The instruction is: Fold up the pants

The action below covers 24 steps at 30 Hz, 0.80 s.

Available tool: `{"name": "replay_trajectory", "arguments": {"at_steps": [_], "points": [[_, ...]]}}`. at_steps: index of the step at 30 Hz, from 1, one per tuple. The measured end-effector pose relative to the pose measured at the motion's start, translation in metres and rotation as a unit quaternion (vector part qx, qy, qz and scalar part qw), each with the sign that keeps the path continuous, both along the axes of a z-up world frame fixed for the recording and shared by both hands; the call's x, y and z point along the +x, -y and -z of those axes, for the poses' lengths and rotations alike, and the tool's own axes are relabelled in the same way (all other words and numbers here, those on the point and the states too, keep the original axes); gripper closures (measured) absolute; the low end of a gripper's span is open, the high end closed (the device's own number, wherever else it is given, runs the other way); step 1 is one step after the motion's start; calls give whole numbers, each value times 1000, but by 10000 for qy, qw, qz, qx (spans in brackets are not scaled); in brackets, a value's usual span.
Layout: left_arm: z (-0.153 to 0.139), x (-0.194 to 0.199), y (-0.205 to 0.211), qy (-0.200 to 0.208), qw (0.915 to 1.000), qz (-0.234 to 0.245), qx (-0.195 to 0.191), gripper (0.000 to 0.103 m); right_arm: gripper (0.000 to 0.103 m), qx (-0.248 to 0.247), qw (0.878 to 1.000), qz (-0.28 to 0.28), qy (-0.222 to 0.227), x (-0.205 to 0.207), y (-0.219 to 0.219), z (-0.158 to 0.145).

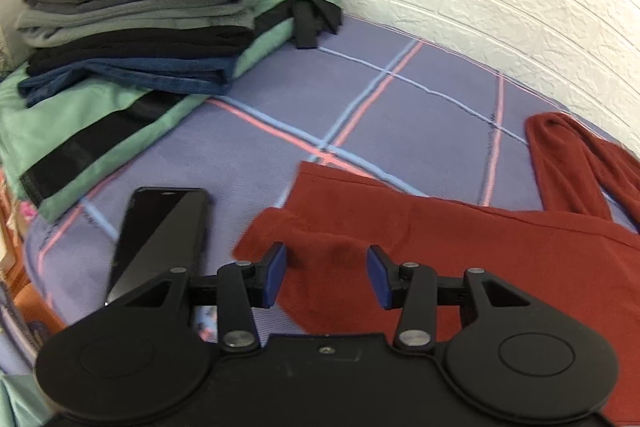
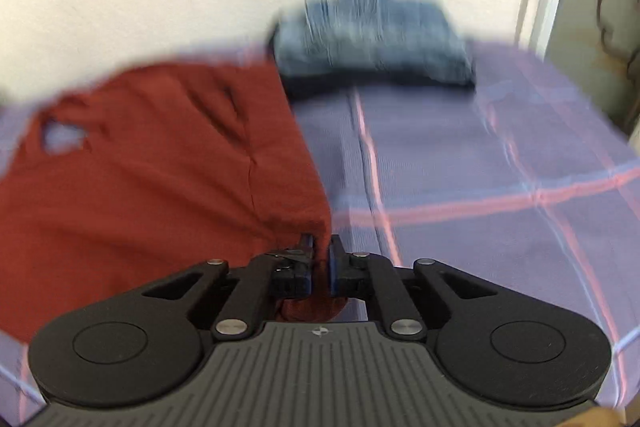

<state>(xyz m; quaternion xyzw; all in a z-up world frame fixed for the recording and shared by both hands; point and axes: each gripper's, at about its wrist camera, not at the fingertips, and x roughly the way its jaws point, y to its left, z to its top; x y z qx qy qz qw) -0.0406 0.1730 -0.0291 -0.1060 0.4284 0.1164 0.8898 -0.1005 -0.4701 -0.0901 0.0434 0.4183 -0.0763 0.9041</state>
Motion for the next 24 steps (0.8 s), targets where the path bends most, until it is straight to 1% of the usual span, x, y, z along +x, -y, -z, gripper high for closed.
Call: {"name": "replay_trajectory", "arguments": {"at_steps": [2,3,4,5,6,9,12,14,16,19,22,24], "points": [[-6,5,10,37,9998,196,66,0,56,-437,9990,-75,40,2,-11,-3],[-10,8,15,89,9994,314,93,0,44,-572,9982,-83,149,2,-18,-11],[-15,12,21,160,9989,437,109,0,36,-598,9974,-97,390,0,-22,-21],[-20,16,28,244,9980,572,112,0,21,-547,9961,-173,668,-2,-24,-31],[-24,21,36,324,9968,720,113,0,14,-483,9947,-278,868,-1,-27,-40],[-29,43,66,386,9906,1306,90,0,14,-322,9912,-651,1111,15,-46,-56],[-19,76,90,262,9827,1799,-357,0,14,-205,9887,-950,1138,41,-71,-57],[-7,100,102,94,9781,1970,-663,0,14,-170,9873,-1072,1159,58,-79,-56],[5,122,114,-73,9752,2039,-856,0,14,-130,9866,-1121,1178,73,-82,-56],[18,145,130,-232,9723,2167,-849,0,14,-57,9860,-1134,1223,90,-82,-53],[26,155,143,-343,9655,2429,-873,0,14,-18,9877,-1064,1150,115,-75,-47],[30,162,148,-396,9632,2519,-856,0,14,-46,9888,-976,1128,133,-69,-44]]}}
